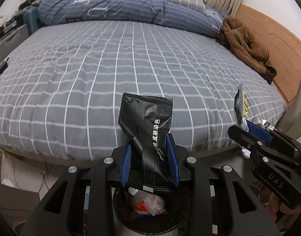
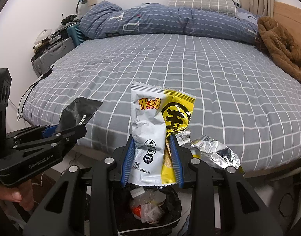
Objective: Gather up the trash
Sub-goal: 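Lift the black packet and snack wrapper and carry both down over the bin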
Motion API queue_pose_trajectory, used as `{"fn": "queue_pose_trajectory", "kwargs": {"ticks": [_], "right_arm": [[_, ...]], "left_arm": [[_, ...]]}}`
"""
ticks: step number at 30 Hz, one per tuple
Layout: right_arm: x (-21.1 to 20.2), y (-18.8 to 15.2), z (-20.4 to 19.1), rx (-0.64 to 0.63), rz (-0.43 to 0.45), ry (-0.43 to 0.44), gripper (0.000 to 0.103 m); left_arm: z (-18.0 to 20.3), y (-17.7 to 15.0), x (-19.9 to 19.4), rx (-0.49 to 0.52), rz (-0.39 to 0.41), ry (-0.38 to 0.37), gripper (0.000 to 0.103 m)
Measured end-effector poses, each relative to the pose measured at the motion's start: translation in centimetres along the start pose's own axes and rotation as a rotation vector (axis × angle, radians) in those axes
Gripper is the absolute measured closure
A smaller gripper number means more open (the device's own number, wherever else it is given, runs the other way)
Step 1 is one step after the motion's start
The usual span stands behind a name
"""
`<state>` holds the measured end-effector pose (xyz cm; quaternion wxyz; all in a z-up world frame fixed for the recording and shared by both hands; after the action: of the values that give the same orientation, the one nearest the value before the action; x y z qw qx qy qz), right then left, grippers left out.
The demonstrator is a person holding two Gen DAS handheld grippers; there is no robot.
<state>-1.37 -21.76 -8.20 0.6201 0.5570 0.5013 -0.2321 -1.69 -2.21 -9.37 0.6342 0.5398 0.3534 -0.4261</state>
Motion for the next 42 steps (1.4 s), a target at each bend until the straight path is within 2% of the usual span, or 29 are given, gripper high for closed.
{"fn": "queue_pose_trajectory", "kwargs": {"ticks": [13, 19, 21, 26, 42], "right_arm": [[0.2, -3.5, -0.6, 0.012, -0.045, -0.012, 0.069], [0.7, -5.4, -0.6, 0.03, -0.084, -0.008, 0.069], [1.1, -6.0, -0.7, 0.036, -0.098, -0.006, 0.069], [2.4, -7.7, -0.8, 0.036, -0.151, -0.01, 0.069], [10.5, -10.2, -0.3, 0.033, -0.327, -0.013, 0.069]], "left_arm": [[0.0, -4.0, 0.0, -0.003, -0.04, 0.016, 0.071], [-0.4, -6.2, 0.6, -0.021, -0.086, 0.014, 0.071], [-1.0, -7.2, 1.2, -0.054, -0.113, 0.003, 0.071], [-1.7, -8.6, 2.7, -0.063, -0.154, 0.009, 0.071], [-3.2, -9.5, 10.3, -0.049, -0.269, 0.055, 0.071]]}}
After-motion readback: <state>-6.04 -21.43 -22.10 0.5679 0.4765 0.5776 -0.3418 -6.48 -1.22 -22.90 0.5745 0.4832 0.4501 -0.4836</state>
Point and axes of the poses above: each gripper's, at about its wrist camera, not at the fingertips, and x roughly the way its jaws point, z to its right, y to its top, the point moved 5 cm from there along x, roughly the way its jaws point, and after that the axes turned 13 degrees about -z, right-handed, at the moved point
